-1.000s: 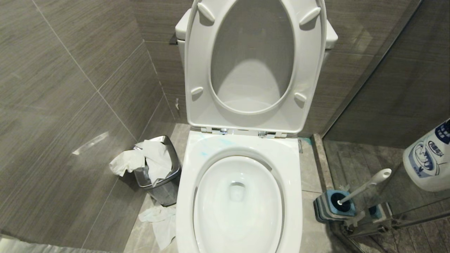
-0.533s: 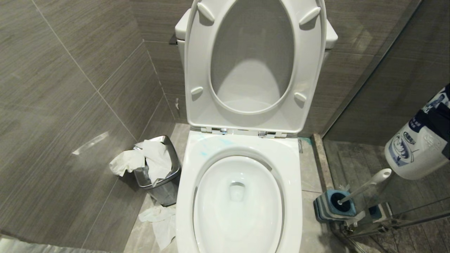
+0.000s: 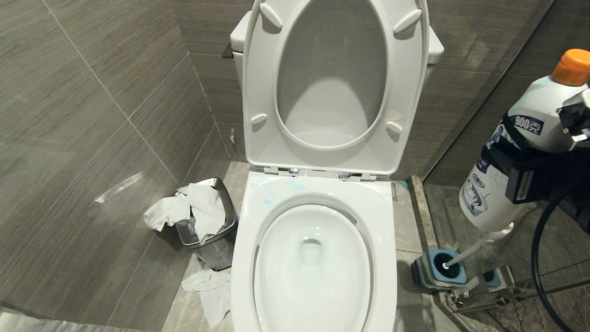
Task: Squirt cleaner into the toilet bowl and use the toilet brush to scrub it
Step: Pour in the cleaning agent
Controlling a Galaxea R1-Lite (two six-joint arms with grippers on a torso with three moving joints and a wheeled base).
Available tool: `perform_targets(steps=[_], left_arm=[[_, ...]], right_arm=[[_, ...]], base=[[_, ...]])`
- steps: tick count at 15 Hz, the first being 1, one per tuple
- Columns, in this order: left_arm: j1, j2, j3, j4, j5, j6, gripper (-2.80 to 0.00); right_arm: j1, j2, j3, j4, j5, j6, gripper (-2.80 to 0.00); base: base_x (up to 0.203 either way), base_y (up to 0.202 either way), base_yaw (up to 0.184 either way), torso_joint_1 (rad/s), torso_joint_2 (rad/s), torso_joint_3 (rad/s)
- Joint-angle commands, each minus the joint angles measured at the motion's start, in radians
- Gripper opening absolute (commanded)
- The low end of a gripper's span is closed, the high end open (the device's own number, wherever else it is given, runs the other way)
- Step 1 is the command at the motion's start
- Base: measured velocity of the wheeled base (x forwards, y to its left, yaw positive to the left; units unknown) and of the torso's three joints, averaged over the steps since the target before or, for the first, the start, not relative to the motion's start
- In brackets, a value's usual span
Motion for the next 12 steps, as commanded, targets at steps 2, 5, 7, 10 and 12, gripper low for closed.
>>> perform_targets(steps=[2,5,7,10,12], left_arm=[[0.0,0.001,0.002,0.0,0.0,0.0,-2.8],[0.0,0.001,0.002,0.001,-0.002,-0.001,-2.8],[0.0,0.001,0.002,0.001,-0.002,-0.001,-2.8],[0.0,0.001,0.002,0.0,0.0,0.002,-2.8],[0.0,0.001,0.002,0.0,-0.002,0.002,-2.8]], right_arm=[[0.061,0.06,-0.012,-0.003,-0.005,-0.061,-2.8],[0.114,0.086,-0.025,-0.001,-0.024,-0.075,-2.8],[0.146,0.102,-0.027,0.001,-0.052,-0.114,-2.8],[0.15,0.116,-0.028,0.001,-0.066,-0.225,-2.8],[0.151,0.13,-0.046,0.002,-0.088,-0.309,-2.8]], base=[[0.0,0.0,0.0,0.0,0.0,0.0],[0.0,0.0,0.0,0.0,0.0,0.0],[0.0,0.0,0.0,0.0,0.0,0.0],[0.0,0.0,0.0,0.0,0.0,0.0],[0.0,0.0,0.0,0.0,0.0,0.0]])
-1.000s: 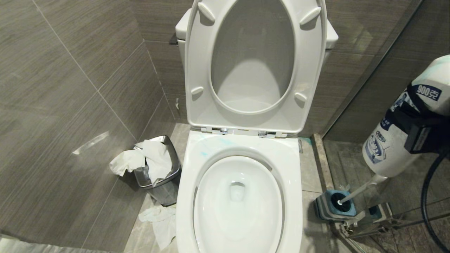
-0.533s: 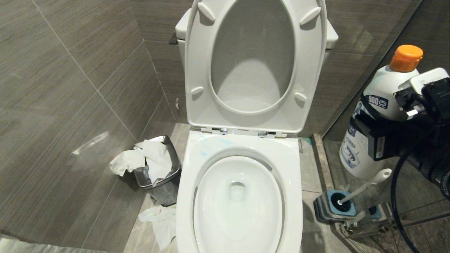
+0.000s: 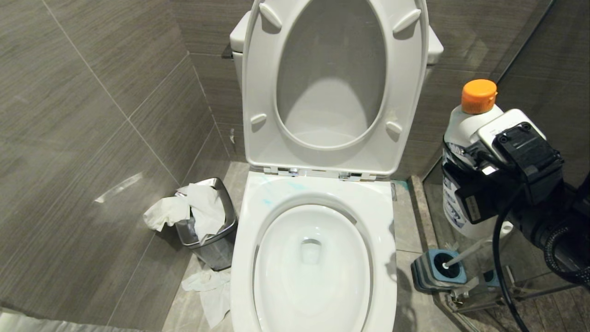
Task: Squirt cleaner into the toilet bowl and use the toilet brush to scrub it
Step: Pour in the cleaning agent
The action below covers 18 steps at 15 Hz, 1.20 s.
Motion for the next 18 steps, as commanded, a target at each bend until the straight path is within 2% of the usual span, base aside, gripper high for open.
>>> perform_targets(steps=[1,4,7,10,16,18], left_arm=[[0.0,0.001,0.002,0.0,0.0,0.0,-2.8],[0.0,0.001,0.002,0.0,-0.001,0.0,-2.8],[0.0,0.001,0.002,0.001,-0.001,-0.003,-2.8],[0.0,0.001,0.002,0.001,-0.001,-0.004,-2.8],[0.0,0.001,0.002,0.001,-0.001,-0.004,-2.8],[0.0,0.001,0.002,0.001,-0.001,-0.004,-2.8]], right_arm=[[0.004,0.034,-0.032,-0.003,-0.018,-0.07,-2.8],[0.023,0.081,-0.082,-0.003,-0.042,-0.14,-2.8],[0.076,0.134,-0.136,-0.003,-0.11,-0.192,-2.8],[0.104,0.173,-0.177,-0.006,-0.146,-0.287,-2.8],[0.113,0.195,-0.214,-0.008,-0.178,-0.455,-2.8],[0.114,0.205,-0.223,-0.009,-0.193,-0.477,-2.8]], base=[[0.0,0.0,0.0,0.0,0.0,0.0],[0.0,0.0,0.0,0.0,0.0,0.0],[0.0,0.0,0.0,0.0,0.0,0.0],[0.0,0.0,0.0,0.0,0.0,0.0],[0.0,0.0,0.0,0.0,0.0,0.0],[0.0,0.0,0.0,0.0,0.0,0.0]])
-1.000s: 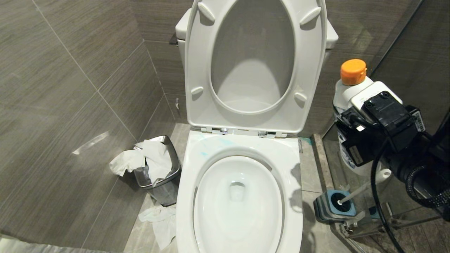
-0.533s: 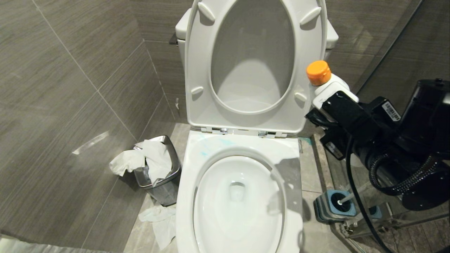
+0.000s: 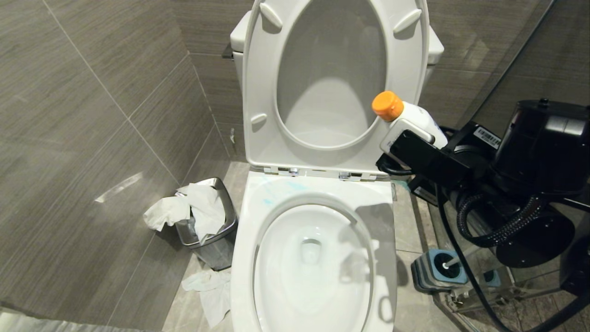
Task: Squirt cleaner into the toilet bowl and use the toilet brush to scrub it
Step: Pour in the cleaning agent
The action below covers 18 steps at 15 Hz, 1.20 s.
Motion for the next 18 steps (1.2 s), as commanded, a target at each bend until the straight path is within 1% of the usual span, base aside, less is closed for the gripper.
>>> perform_targets(steps=[1,5,7,12,18], left_arm=[[0.0,0.001,0.002,0.0,0.0,0.0,-2.8],[0.0,0.001,0.002,0.0,0.0,0.0,-2.8],[0.0,0.001,0.002,0.0,0.0,0.0,-2.8],[0.0,0.001,0.002,0.0,0.002,-0.003,-2.8],[0.0,0.001,0.002,0.0,0.004,-0.005,-2.8]], right_arm=[[0.002,0.012,-0.012,-0.005,-0.007,-0.039,-2.8],[0.006,0.012,-0.021,-0.006,-0.007,-0.179,-2.8],[0.012,0.013,-0.02,-0.006,-0.007,-0.229,-2.8],[0.039,0.007,-0.021,-0.005,-0.006,-0.388,-2.8],[0.043,0.016,-0.012,-0.005,-0.007,-0.516,-2.8]], base=[[0.0,0.0,0.0,0.0,0.0,0.0],[0.0,0.0,0.0,0.0,0.0,0.0],[0.0,0.0,0.0,0.0,0.0,0.0],[0.0,0.0,0.0,0.0,0.0,0.0],[0.0,0.0,0.0,0.0,0.0,0.0]])
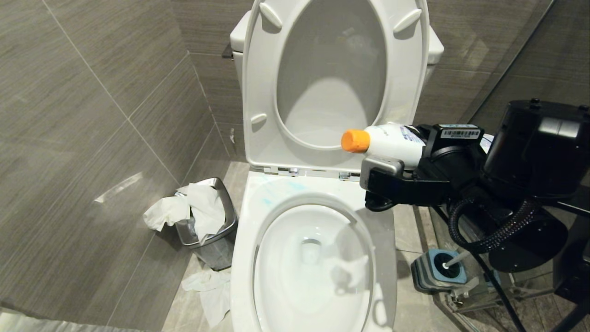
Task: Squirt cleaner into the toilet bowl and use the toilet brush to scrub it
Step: Pour in the cleaning agent
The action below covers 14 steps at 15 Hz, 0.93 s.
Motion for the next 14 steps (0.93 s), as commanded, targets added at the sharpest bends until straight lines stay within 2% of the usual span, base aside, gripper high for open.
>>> perform_targets(steps=[1,7,14], left_arm=[[0.0,0.001,0.002,0.0,0.0,0.0,-2.8],[0.0,0.001,0.002,0.0,0.0,0.0,-2.8],[0.0,0.001,0.002,0.0,0.0,0.002,-2.8]], right_arm=[[0.001,0.008,0.004,-0.006,-0.005,-0.036,-2.8],[0.001,0.002,-0.004,-0.007,-0.046,-0.153,-2.8],[0.001,-0.003,-0.022,-0.007,-0.05,-0.297,-2.8]], base=[[0.0,0.0,0.0,0.0,0.0,0.0],[0.0,0.0,0.0,0.0,0.0,0.0],[0.0,0.0,0.0,0.0,0.0,0.0]])
